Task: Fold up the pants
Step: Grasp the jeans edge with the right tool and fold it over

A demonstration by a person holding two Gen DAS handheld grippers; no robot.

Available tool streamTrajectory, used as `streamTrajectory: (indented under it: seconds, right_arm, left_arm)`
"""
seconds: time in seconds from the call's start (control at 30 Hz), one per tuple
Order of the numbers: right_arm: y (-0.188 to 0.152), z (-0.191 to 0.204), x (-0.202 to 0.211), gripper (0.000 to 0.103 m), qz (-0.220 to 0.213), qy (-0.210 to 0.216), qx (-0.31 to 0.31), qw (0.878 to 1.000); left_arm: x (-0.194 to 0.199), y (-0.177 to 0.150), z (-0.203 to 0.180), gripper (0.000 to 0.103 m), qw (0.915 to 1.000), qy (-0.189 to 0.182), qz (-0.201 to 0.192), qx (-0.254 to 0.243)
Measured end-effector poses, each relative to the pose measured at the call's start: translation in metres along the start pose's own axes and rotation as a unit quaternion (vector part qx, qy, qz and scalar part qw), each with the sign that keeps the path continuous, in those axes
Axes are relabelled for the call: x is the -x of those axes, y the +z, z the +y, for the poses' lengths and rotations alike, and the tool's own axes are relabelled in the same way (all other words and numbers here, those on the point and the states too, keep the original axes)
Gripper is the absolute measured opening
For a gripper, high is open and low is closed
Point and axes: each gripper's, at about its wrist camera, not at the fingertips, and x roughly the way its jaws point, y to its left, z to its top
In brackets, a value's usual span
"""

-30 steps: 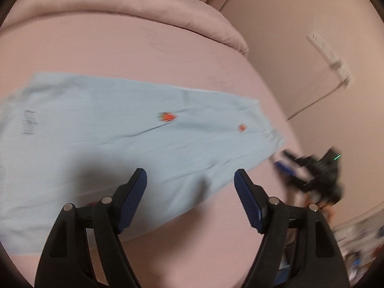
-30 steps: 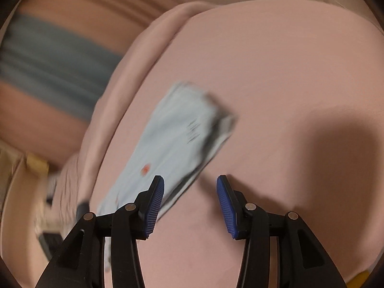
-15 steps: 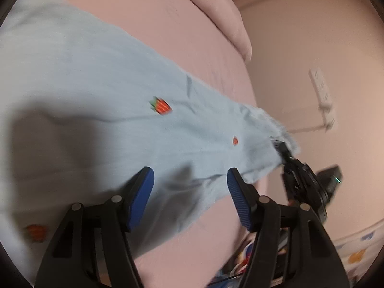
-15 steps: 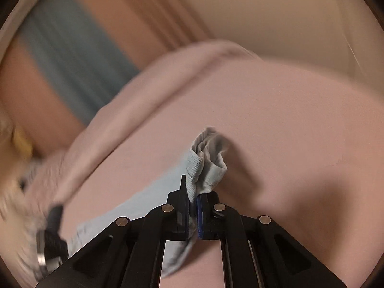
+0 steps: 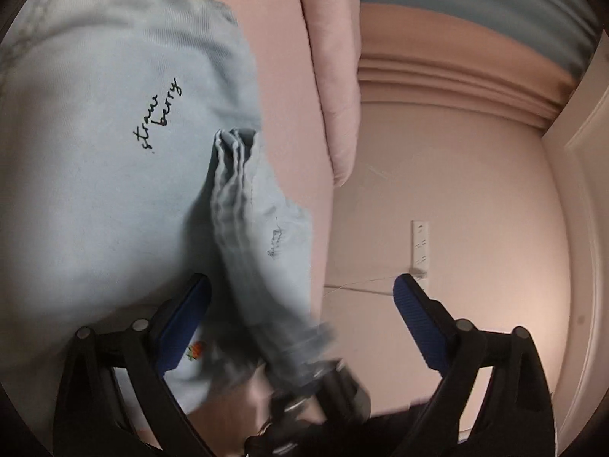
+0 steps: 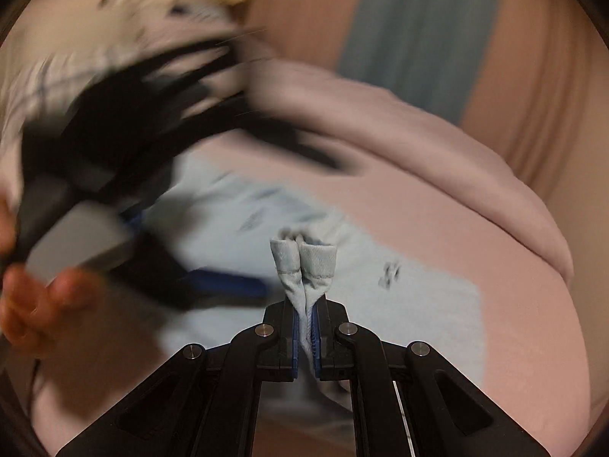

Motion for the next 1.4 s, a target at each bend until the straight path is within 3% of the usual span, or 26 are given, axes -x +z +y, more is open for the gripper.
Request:
streamTrajectory:
  seconds: [0.07,0.1,0.13,0.17,0.2,0.3,0.43,0.5,0.53,0.63,0.73,0.77,0.83,0.9,0.97,1.07,1.13,1.17,1.2,1.27,1.37,1.4]
  right_arm:
    - [-0.003,0.020,-0.010,0.006,0.006,-0.028,0.034,0.999]
    - [-0.003,0.023,-0.012,0.006,0.007,-0.039,0.043,0.998]
    - [-0.002,0.024,-0.012,0.006,0.005,-0.047,0.048,0.998]
    - [-0.001,0.024,-0.011,0.006,0.000,-0.051,0.049,0.997]
    - [0.002,0.023,-0.009,0.006,-0.007,-0.057,0.050,0.997]
    - [0.010,0.017,-0.005,0.006,-0.020,-0.045,0.043,0.998]
    - [0.012,0.029,-0.007,0.007,-0.020,-0.029,0.059,0.998]
    - [0.004,0.030,-0.013,0.008,0.006,-0.015,0.059,0.998]
    - [0.001,0.029,-0.022,0.010,0.033,-0.007,0.060,0.998]
    - [-0.001,0.021,-0.023,0.024,0.058,0.030,0.036,0.997]
    - [0.003,-0.016,0.002,0.039,0.057,0.118,-0.053,0.990]
    - [0.005,-0.036,0.011,0.039,0.049,0.133,-0.091,0.986]
    - [0.008,-0.074,0.023,0.039,0.034,0.132,-0.151,0.979]
    - [0.011,-0.113,0.023,0.039,0.039,0.106,-0.199,0.974]
    - [0.014,-0.136,0.015,0.027,0.068,0.058,-0.214,0.973]
    - [0.016,-0.167,-0.027,0.025,0.110,0.031,-0.240,0.964]
    - [0.006,-0.176,-0.063,0.025,0.161,0.009,-0.245,0.956]
    - [-0.003,-0.178,-0.090,0.025,0.208,0.013,-0.242,0.948]
    - [-0.009,-0.179,-0.104,0.024,0.228,0.023,-0.241,0.943]
    - [-0.007,-0.185,-0.103,0.020,0.210,0.024,-0.238,0.948]
    - [-0.001,-0.196,-0.088,0.020,0.204,0.024,-0.266,0.942]
    - [0.003,-0.197,-0.070,0.020,0.178,0.024,-0.266,0.947]
  left_arm:
    - [-0.001,0.002,-0.009,0.083,0.9991,0.031,-0.008,-0.027]
    - [-0.002,0.002,-0.014,0.061,0.9970,0.059,-0.012,-0.048]
    - [-0.001,0.005,-0.017,0.046,0.9950,0.076,-0.010,-0.063]
    - [-0.002,0.005,-0.019,0.012,0.9934,0.085,-0.007,-0.076]
    - [0.002,0.006,-0.016,0.007,0.9920,0.091,-0.008,-0.088]
    - [0.017,-0.001,-0.025,0.007,0.9869,0.096,-0.038,-0.124]
    - [0.027,-0.009,-0.021,0.005,0.9733,0.147,-0.064,-0.165]
    - [0.021,-0.005,-0.010,0.005,0.9613,0.208,-0.062,-0.170]
    - [0.008,0.005,-0.004,0.005,0.9594,0.221,-0.063,-0.164]
    - [0.024,0.007,0.002,0.011,0.9584,0.223,-0.073,-0.162]
    - [0.042,0.003,-0.011,0.023,0.9446,0.251,-0.084,-0.194]
    - [0.046,0.001,-0.016,0.030,0.9405,0.255,-0.090,-0.205]
    - [0.049,-0.003,-0.030,0.033,0.9364,0.240,-0.104,-0.234]
    - [0.039,-0.006,-0.048,0.033,0.9379,0.216,-0.092,-0.256]
    - [0.012,-0.010,-0.055,0.033,0.9407,0.199,-0.061,-0.268]
    - [-0.030,-0.023,-0.053,0.032,0.9322,0.209,-0.015,-0.295]
    - [-0.058,-0.031,-0.041,0.031,0.9268,0.229,0.025,-0.297]
    - [-0.066,-0.033,-0.032,0.031,0.9282,0.239,0.044,-0.282]
    - [-0.073,-0.035,-0.020,0.029,0.9297,0.247,0.064,-0.265]
    - [-0.069,-0.040,-0.010,0.017,0.9265,0.253,0.053,-0.273]
    - [-0.056,-0.031,-0.001,0.016,0.9452,0.230,0.059,-0.224]
    - [-0.055,-0.029,0.000,0.014,0.9468,0.229,0.059,-0.219]
